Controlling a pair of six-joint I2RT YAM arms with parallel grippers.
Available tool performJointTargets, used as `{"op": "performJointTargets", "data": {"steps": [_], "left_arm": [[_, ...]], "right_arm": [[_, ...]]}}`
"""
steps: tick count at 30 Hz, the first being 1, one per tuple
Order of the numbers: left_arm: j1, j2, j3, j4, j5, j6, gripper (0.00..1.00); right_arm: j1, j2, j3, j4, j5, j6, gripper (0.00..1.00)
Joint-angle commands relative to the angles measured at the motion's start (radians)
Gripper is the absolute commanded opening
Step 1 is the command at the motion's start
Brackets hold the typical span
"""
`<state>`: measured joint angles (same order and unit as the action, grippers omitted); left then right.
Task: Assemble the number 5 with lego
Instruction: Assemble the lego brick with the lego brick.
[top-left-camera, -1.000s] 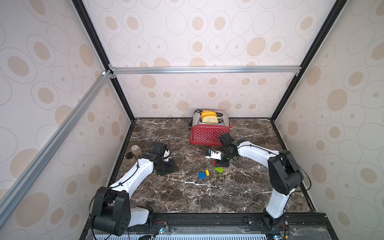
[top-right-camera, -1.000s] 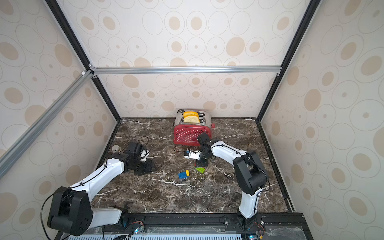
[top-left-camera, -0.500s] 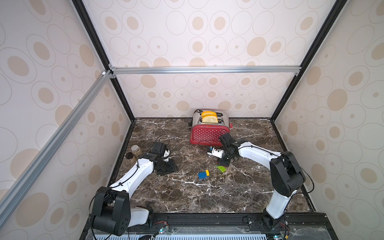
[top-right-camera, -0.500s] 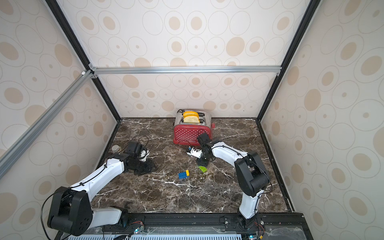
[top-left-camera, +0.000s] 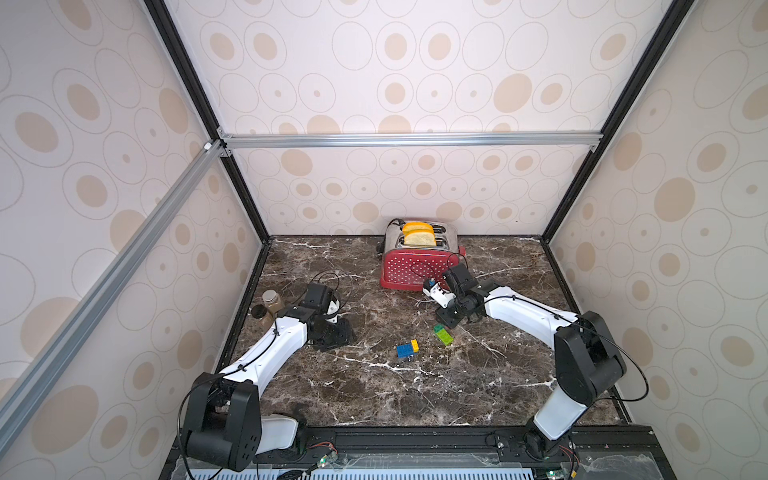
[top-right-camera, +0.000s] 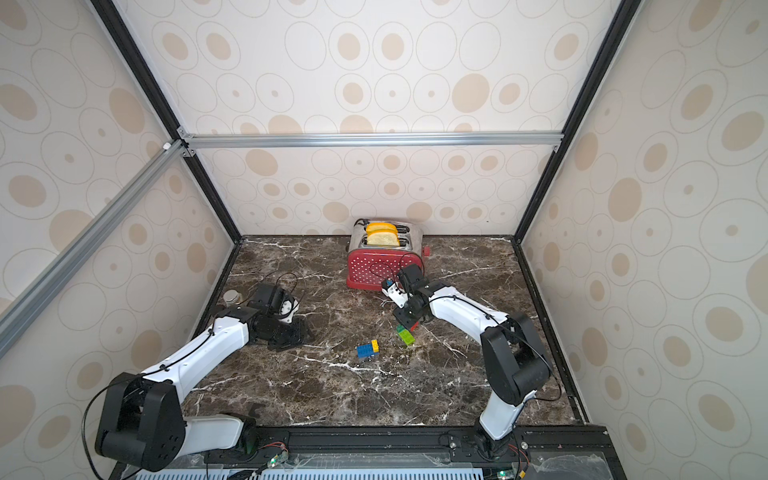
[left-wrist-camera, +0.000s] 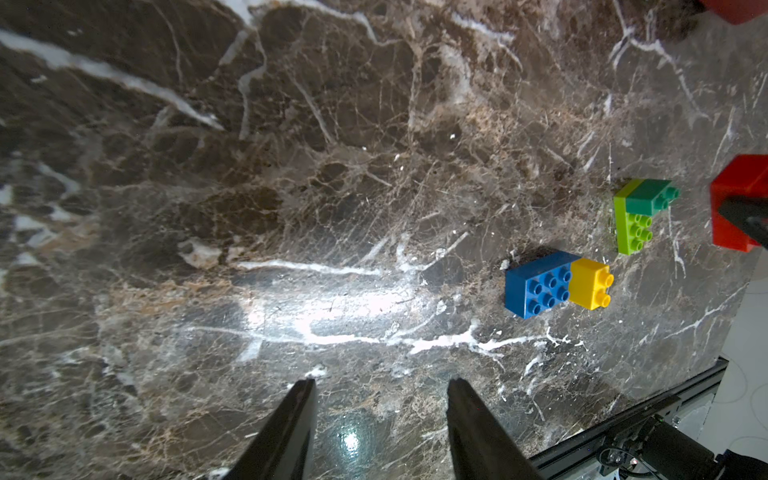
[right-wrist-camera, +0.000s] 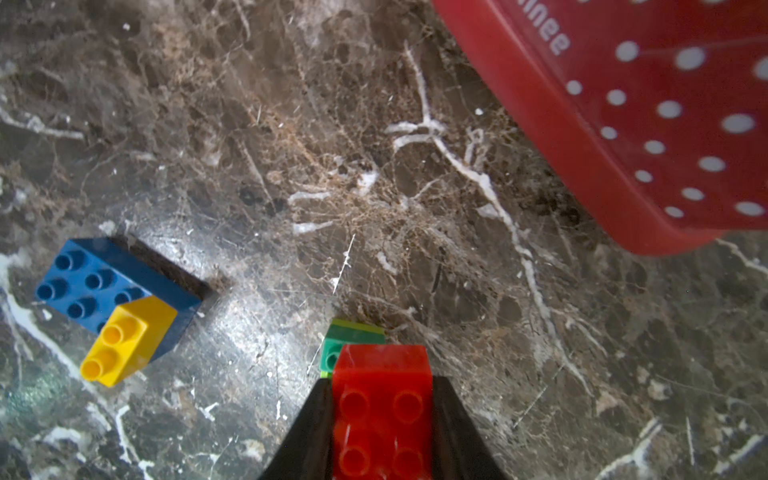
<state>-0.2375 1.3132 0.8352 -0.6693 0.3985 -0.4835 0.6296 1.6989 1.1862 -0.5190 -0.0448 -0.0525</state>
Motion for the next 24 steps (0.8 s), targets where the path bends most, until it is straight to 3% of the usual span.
{"op": "performJointTargets", "data": {"steps": [1, 24], "left_arm": [[-0.003, 0.004, -0.001, -0.006, -0.007, 0.016, 0.53], [-0.003, -0.001, -0.011, -0.006, -0.011, 0.017, 0.53]], "right_arm": [[0.007, -0.001, 0.005, -0.002, 0.044, 0.126, 0.20], [0.045, 0.030, -0.045, -0.024, 0.045, 0.218, 0.19]]}}
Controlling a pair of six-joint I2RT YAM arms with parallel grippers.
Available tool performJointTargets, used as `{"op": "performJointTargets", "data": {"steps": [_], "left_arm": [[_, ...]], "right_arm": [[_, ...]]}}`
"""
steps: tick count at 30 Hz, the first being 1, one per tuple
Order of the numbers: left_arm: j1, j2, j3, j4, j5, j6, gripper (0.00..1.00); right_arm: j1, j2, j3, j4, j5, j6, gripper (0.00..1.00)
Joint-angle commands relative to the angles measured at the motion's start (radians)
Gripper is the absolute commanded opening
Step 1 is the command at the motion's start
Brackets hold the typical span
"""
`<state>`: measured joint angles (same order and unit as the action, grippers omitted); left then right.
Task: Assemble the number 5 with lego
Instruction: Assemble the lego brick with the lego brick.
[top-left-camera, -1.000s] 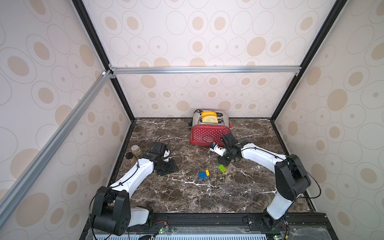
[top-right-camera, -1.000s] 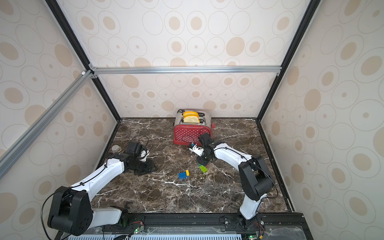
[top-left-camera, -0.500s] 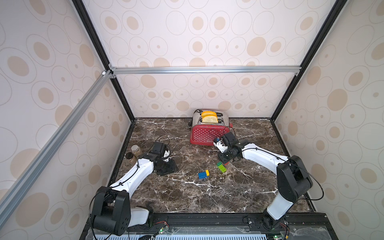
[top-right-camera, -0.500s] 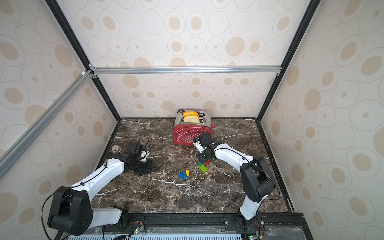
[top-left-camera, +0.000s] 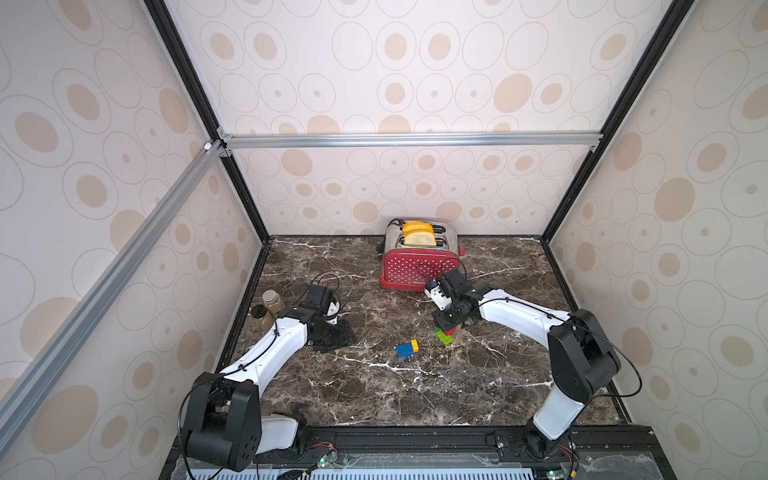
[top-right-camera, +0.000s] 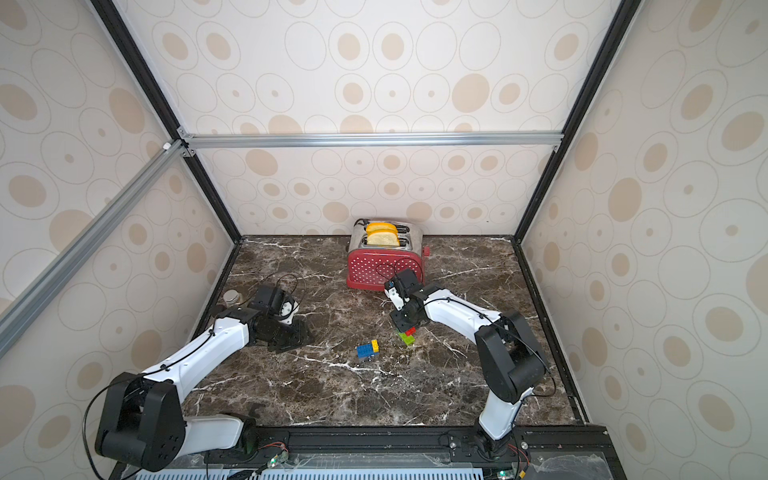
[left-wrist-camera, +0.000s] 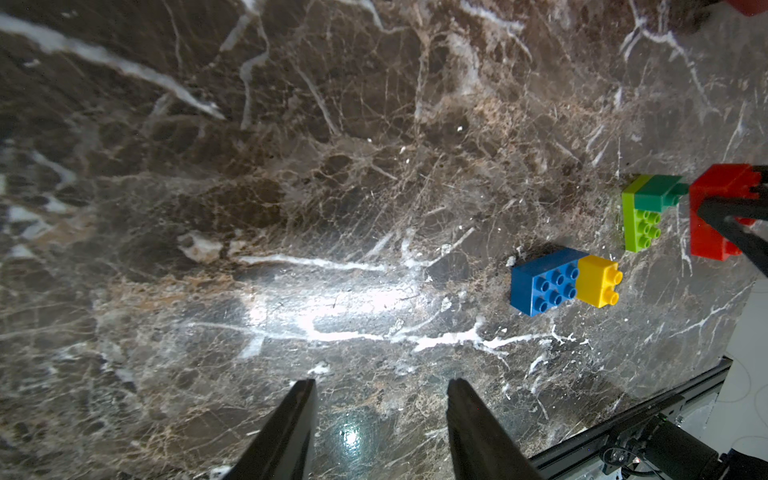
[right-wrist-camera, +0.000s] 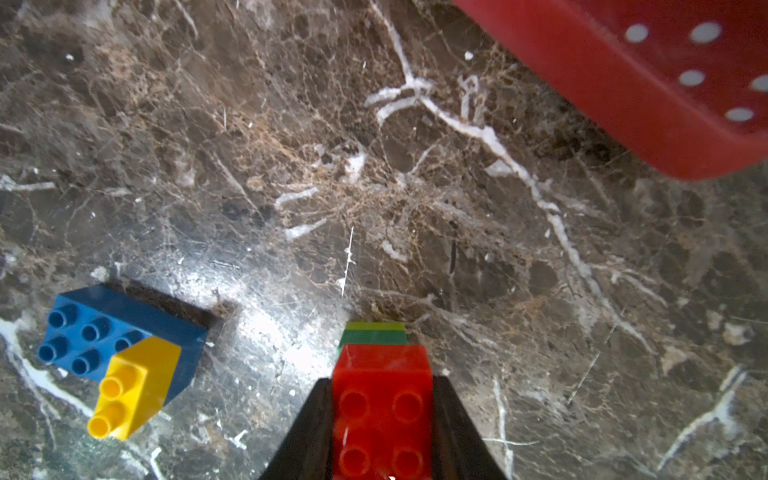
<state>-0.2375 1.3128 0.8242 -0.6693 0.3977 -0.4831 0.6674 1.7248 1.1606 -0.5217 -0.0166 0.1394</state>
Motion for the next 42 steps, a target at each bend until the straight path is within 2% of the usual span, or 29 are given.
{"op": "performJointTargets", "data": {"steps": [1, 19, 31, 42], "left_arm": [[-0.002, -0.001, 0.000, -0.007, -0.011, 0.017, 0.53], [-0.003, -0.018, -0.020, -0.004, -0.018, 0.009, 0.53], [-0.002, -0.024, -0.023, -0.003, -0.020, 0.011, 0.53], [-0.002, -0.017, -0.022, 0.000, -0.020, 0.011, 0.53]], "right_arm": [[0.008, 0.000, -0.023, -0.023, 0.019, 0.027, 0.19], [0.008, 0.026, -0.046, -0.011, 0.006, 0.041, 0.19], [0.030, 0.035, -0.057, -0.009, 0.105, 0.055, 0.19], [0.047, -0.030, -0.128, 0.026, 0.175, 0.174, 0.18]]}}
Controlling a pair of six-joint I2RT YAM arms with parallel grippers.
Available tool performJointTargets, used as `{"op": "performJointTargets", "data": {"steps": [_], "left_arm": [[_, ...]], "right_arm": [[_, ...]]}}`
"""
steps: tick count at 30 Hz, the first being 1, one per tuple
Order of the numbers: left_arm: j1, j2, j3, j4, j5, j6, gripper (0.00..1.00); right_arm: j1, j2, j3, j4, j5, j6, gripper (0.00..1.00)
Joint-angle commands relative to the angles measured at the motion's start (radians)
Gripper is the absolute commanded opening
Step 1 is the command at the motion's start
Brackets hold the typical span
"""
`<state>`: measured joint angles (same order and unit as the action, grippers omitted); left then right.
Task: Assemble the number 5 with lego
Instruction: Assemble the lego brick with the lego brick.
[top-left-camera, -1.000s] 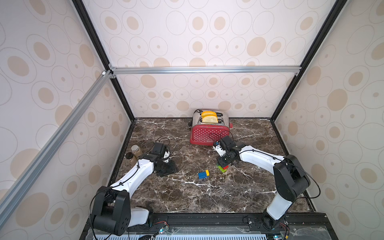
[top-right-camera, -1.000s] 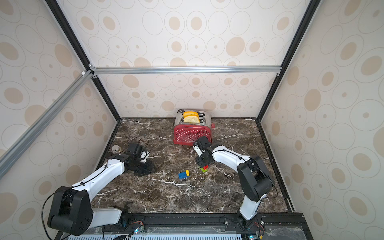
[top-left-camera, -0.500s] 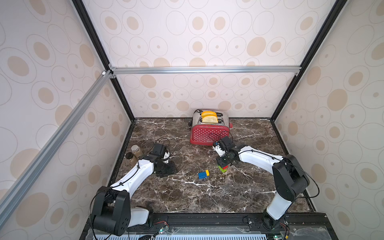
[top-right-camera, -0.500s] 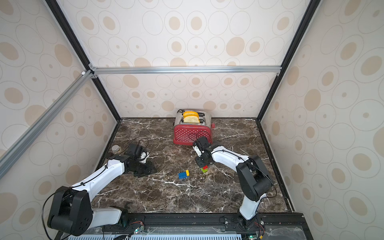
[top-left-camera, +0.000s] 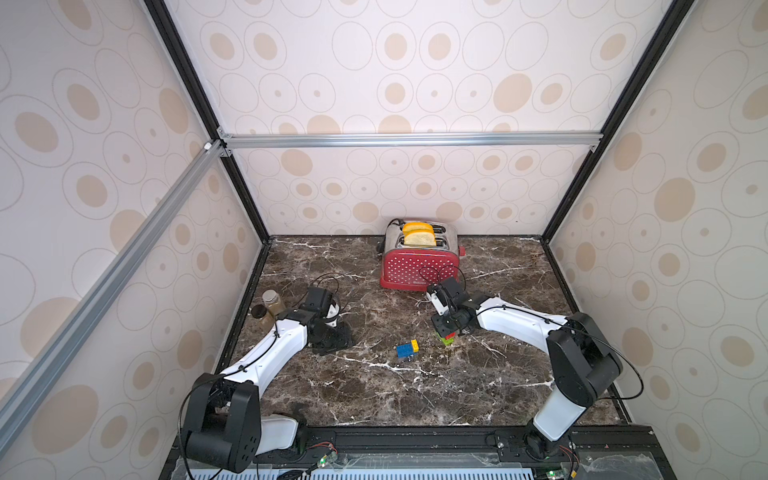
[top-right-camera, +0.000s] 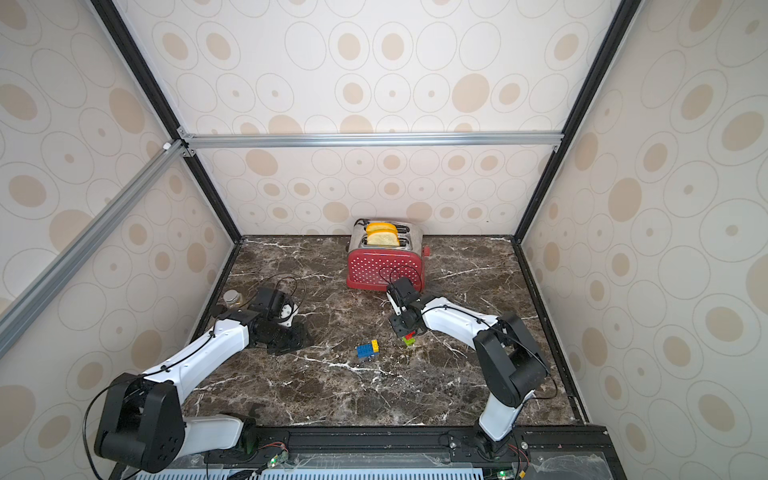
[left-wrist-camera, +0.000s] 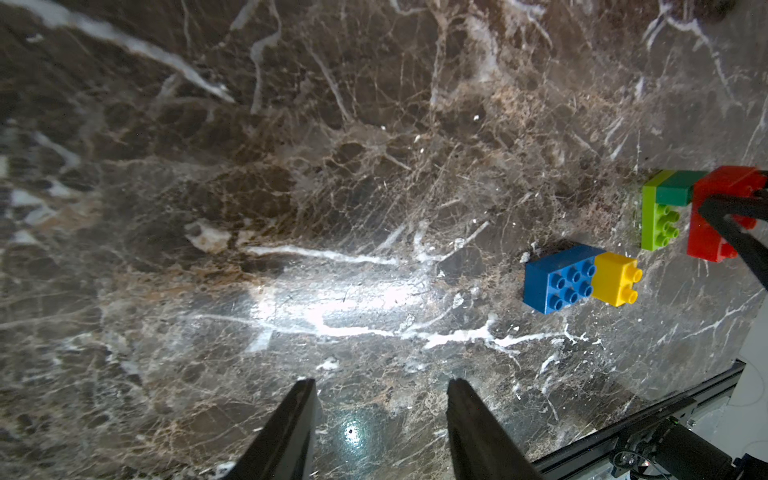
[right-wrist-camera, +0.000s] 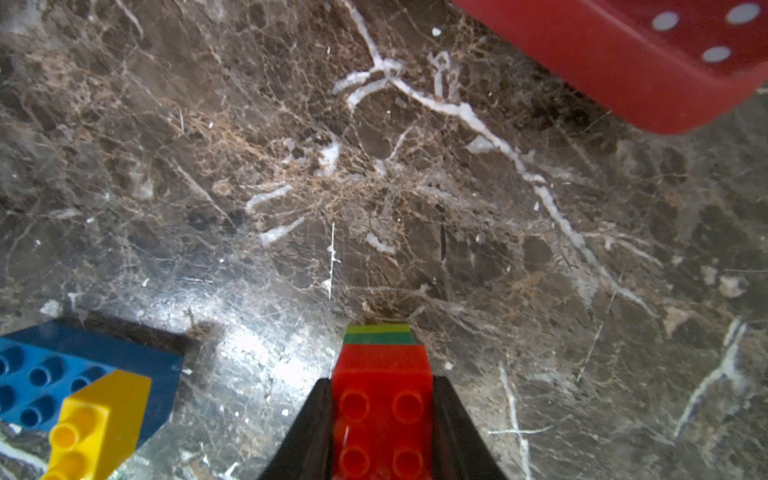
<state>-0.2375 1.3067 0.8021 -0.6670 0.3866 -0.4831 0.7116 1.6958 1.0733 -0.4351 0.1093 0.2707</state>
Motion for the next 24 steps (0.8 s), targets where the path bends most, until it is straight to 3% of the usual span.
{"op": "performJointTargets", "data": {"steps": [1, 16, 24], "left_arm": [[-0.002, -0.009, 0.001, -0.002, -0.009, 0.011, 0.53], [-0.003, 0.000, 0.003, -0.001, -0.011, 0.017, 0.53], [-0.003, 0.008, 0.009, -0.002, -0.008, 0.020, 0.53]], "right_arm": [[0.002, -0.005, -0.043, -0.063, 0.053, 0.047, 0.18], [0.006, -0.051, -0.101, -0.030, 0.020, 0.045, 0.18], [-0.001, -0.067, -0.123, -0.013, -0.046, -0.032, 0.17]]}}
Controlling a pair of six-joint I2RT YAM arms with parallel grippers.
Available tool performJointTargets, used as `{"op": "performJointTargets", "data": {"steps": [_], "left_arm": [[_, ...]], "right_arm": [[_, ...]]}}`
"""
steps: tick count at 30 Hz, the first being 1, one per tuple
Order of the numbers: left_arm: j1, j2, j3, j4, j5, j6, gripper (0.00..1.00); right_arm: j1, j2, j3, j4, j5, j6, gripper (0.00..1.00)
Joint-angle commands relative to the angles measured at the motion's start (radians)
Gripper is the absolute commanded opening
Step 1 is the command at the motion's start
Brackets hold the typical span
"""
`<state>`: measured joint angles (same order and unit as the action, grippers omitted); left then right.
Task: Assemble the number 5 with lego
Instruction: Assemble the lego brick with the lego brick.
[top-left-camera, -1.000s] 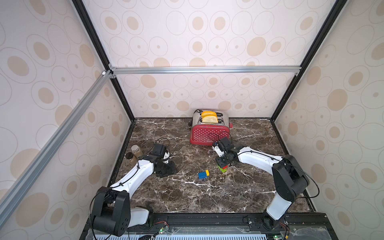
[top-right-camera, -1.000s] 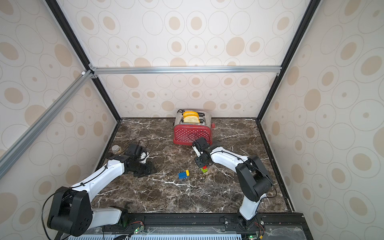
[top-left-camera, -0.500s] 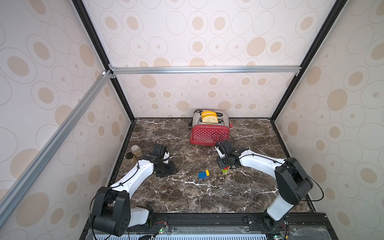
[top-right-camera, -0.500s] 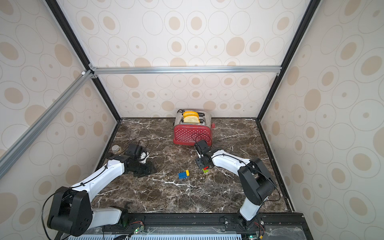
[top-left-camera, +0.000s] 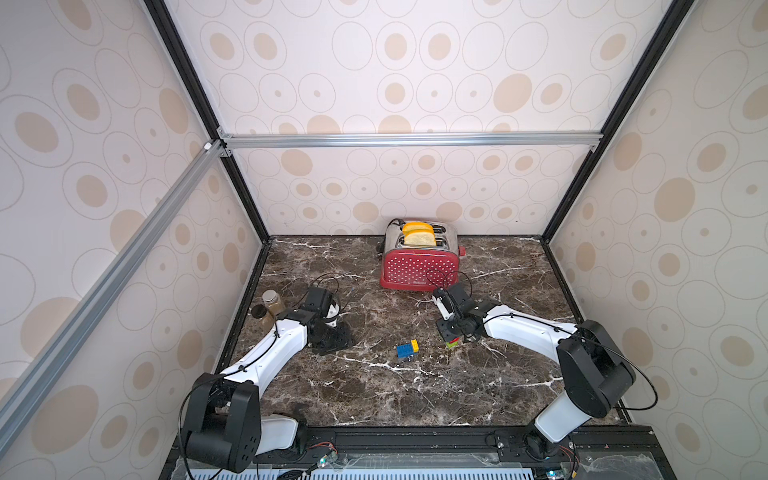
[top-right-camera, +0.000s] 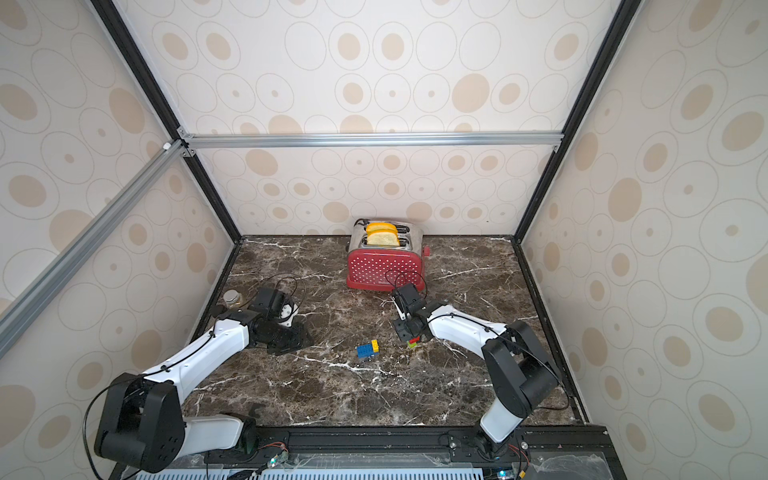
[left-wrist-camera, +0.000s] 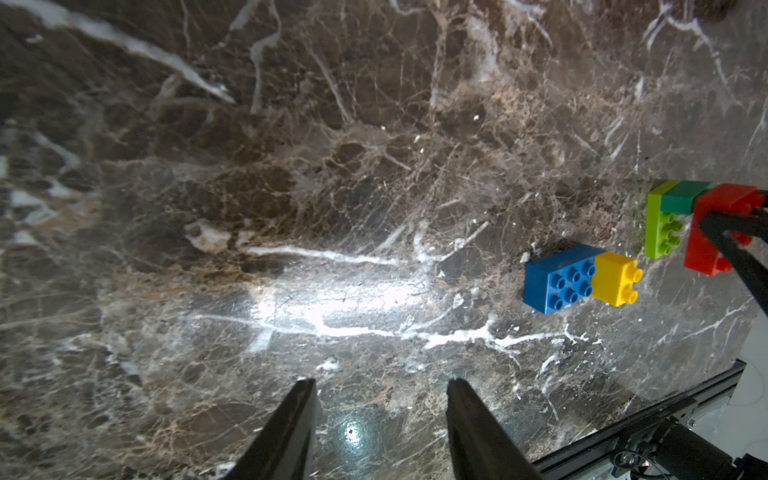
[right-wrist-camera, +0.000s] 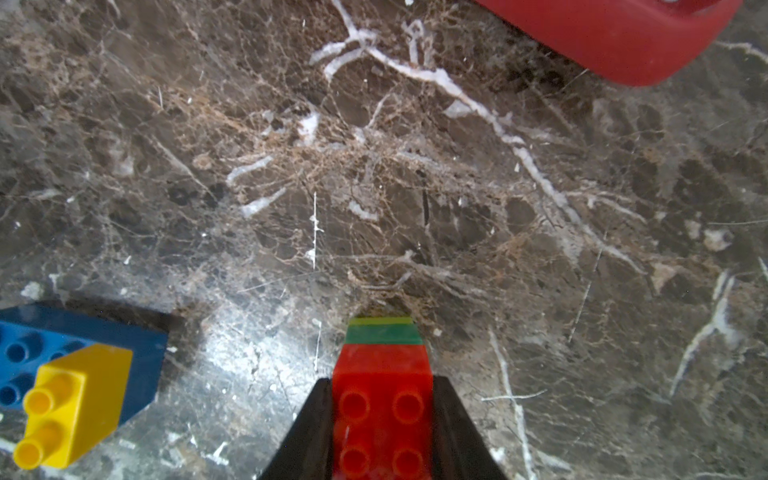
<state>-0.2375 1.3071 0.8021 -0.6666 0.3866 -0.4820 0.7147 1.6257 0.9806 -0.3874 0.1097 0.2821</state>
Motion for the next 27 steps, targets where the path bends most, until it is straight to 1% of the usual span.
{"op": "performJointTargets", "data": {"steps": [1, 4, 8, 12, 16, 20, 24, 27], "left_arm": [[-0.002, 0.008, 0.008, -0.002, -0.008, 0.019, 0.53], [-0.002, 0.006, 0.008, -0.005, -0.009, 0.020, 0.53], [-0.002, 0.004, 0.008, -0.005, -0.011, 0.020, 0.53], [-0.003, 0.008, 0.008, 0.000, -0.008, 0.017, 0.53], [-0.002, 0.008, 0.004, 0.000, -0.009, 0.016, 0.53], [-0.003, 0.007, 0.004, 0.001, -0.008, 0.016, 0.53], [-0.003, 0.006, 0.004, 0.001, -0.008, 0.016, 0.53], [-0.003, 0.004, 0.004, -0.001, -0.007, 0.016, 0.53]], "right_arm": [[-0.011, 0.003, -0.035, -0.058, -0.068, -0.056, 0.17], [-0.034, -0.008, -0.043, -0.069, -0.092, -0.088, 0.15], [-0.064, -0.015, -0.043, -0.095, -0.095, -0.089, 0.15], [-0.064, -0.003, -0.033, -0.129, -0.093, -0.038, 0.15], [-0.060, 0.002, -0.069, -0.097, -0.114, -0.012, 0.15], [-0.061, 0.004, -0.073, -0.105, -0.104, -0.047, 0.14], [-0.075, 0.022, -0.037, -0.145, -0.126, -0.082, 0.10], [-0.079, 0.058, 0.001, -0.190, -0.142, -0.105, 0.08]]}}
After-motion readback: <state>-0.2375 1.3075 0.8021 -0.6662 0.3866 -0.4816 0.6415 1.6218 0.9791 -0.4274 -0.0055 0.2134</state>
